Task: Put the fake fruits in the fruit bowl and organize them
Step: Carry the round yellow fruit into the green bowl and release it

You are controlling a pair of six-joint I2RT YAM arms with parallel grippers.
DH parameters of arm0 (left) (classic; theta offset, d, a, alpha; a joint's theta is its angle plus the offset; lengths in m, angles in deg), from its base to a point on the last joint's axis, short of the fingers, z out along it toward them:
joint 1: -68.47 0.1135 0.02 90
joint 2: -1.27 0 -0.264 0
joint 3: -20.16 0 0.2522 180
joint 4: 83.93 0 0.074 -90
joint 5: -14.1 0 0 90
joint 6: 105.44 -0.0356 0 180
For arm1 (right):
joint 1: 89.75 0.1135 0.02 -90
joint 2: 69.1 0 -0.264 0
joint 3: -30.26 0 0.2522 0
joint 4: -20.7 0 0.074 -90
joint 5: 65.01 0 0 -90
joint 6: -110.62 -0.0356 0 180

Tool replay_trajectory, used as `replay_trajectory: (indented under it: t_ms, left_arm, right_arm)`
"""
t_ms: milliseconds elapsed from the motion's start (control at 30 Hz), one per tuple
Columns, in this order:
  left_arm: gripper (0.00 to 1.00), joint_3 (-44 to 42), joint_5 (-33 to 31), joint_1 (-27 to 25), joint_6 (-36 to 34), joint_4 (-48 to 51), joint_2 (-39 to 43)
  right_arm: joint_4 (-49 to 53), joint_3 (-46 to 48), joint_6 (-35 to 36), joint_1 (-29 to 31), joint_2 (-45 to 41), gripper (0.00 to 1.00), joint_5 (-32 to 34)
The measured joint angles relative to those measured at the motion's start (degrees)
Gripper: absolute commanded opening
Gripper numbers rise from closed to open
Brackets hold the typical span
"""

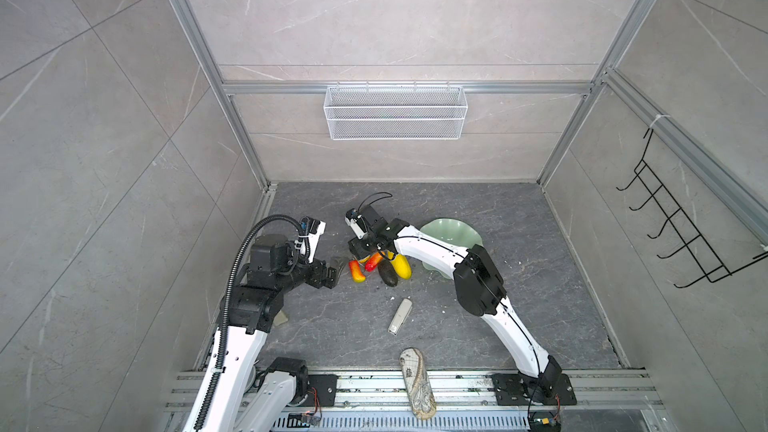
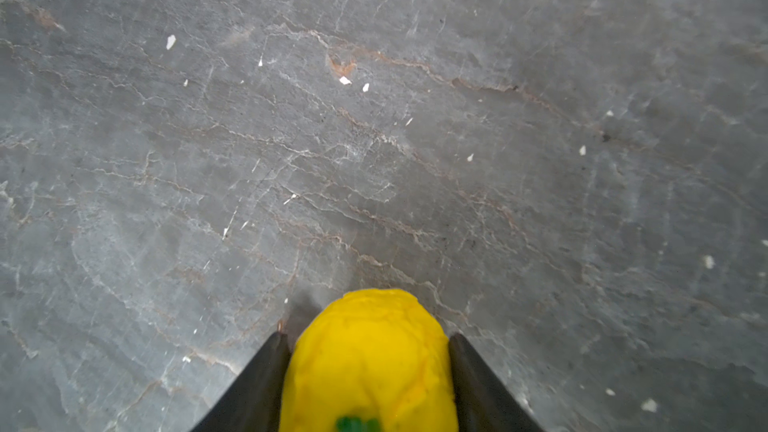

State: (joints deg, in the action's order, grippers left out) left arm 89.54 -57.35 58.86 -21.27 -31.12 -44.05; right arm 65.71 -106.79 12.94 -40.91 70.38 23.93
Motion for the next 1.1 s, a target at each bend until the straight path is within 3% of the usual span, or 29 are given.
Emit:
replay_trajectory:
  t_ms: [67, 233, 533, 733, 1100]
  left_arm:
    - [1.0, 0.0, 0.0, 0.0, 0.0, 0.0, 0.0]
    - [1.0, 0.0, 0.02, 0.02, 0.0, 0.0, -0.02]
    - [1.0, -0.02, 0.02, 0.28, 0.0, -0.02, -0.15]
    - [1.0, -0.04, 0.02, 0.35, 0.0, -0.02, -0.63]
    - [1.0, -0.04, 0.02, 0.39, 0.0, -0.02, -1.14]
  right_arm:
    - [0.17, 1.03, 0.79, -0.22, -2.58, 0.49, -0.09]
    - [-2.54, 11.91, 1.9, -2.75, -18.18, 0.49, -1.14]
    - [-9.33, 34.49, 2.54, -16.02, -41.53, 0.47, 0.26]
    - [-9.97, 46.18, 2.54, -22.49, -44.83, 0.46, 0.66]
    - [-13.46, 53.51, 2.32, -24.37, -44.65, 0.43, -0.22]
